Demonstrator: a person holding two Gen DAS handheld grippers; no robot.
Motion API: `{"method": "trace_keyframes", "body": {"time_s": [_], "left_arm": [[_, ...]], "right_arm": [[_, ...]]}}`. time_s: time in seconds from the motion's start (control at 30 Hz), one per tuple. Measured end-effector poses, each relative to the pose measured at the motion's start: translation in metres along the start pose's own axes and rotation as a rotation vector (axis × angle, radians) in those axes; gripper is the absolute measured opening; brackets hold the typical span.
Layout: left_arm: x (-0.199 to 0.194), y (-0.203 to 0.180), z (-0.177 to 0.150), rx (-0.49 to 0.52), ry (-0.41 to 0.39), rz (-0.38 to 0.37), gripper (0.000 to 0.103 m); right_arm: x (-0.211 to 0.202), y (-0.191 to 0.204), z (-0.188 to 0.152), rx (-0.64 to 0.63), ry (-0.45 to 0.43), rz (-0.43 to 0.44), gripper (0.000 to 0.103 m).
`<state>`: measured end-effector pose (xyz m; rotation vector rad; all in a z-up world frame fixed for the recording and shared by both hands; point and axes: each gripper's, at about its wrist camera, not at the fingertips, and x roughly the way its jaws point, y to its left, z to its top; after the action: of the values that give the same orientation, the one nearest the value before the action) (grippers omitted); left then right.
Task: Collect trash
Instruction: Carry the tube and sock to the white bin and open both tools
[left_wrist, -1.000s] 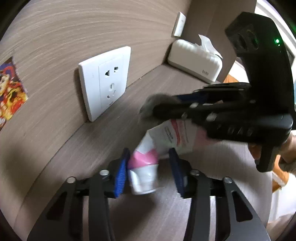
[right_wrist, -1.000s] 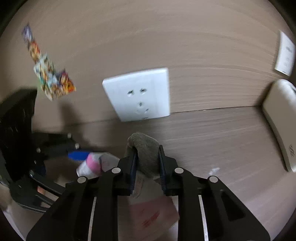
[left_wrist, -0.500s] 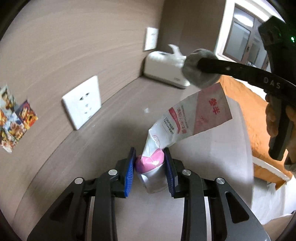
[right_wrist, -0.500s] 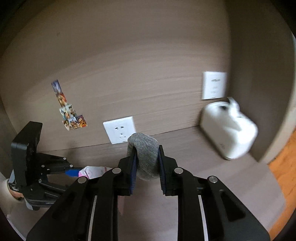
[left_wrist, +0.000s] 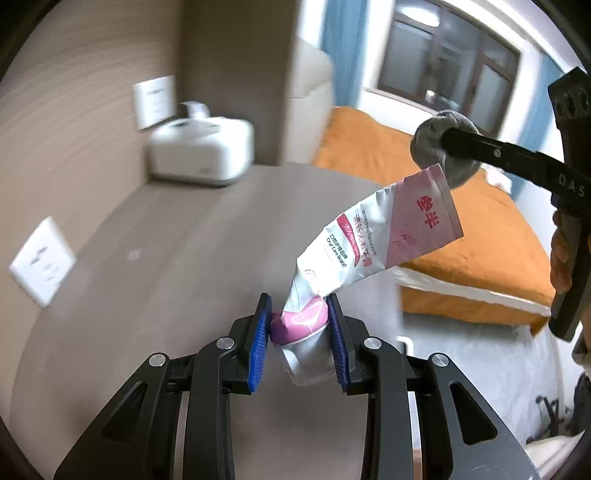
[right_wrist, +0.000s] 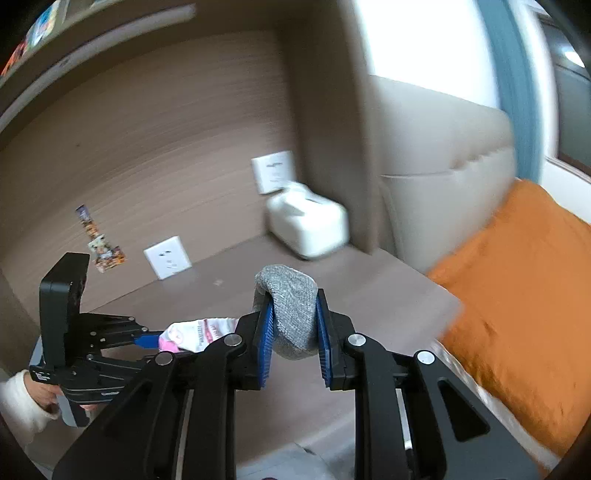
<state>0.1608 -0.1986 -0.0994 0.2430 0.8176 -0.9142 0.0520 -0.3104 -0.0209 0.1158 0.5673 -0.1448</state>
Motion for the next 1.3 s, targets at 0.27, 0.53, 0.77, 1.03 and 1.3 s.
{"method": "trace_keyframes", "body": {"time_s": [0.27, 0.53, 0.77, 1.03, 1.3], "left_arm": [[0.054, -0.093, 0.014, 0.082, 0.053, -0.117, 0.030], [0.105, -0.158, 0.015, 0.130, 0.118, -0.151, 0.030], [0.176, -0.195, -0.011, 0.130, 0.211, -0.153, 0.030], [0.272, -0.225, -0.063, 0.160, 0.324, -0.160, 0.030], [0.364, -0.237, -0.112, 0.183, 0.408, -0.184, 0.030]], "right_arm": [[-0.071, -0.070, -0.049, 0.137, 0.016, -0.162, 0.022], [-0.102, -0.123, -0.103, 0.252, 0.064, -0.248, 0.022], [-0.085, -0.160, -0.164, 0.330, 0.162, -0.266, 0.023], [-0.025, -0.196, -0.237, 0.360, 0.273, -0.274, 0.023], [0.030, -0.227, -0.308, 0.368, 0.376, -0.293, 0.026]]}}
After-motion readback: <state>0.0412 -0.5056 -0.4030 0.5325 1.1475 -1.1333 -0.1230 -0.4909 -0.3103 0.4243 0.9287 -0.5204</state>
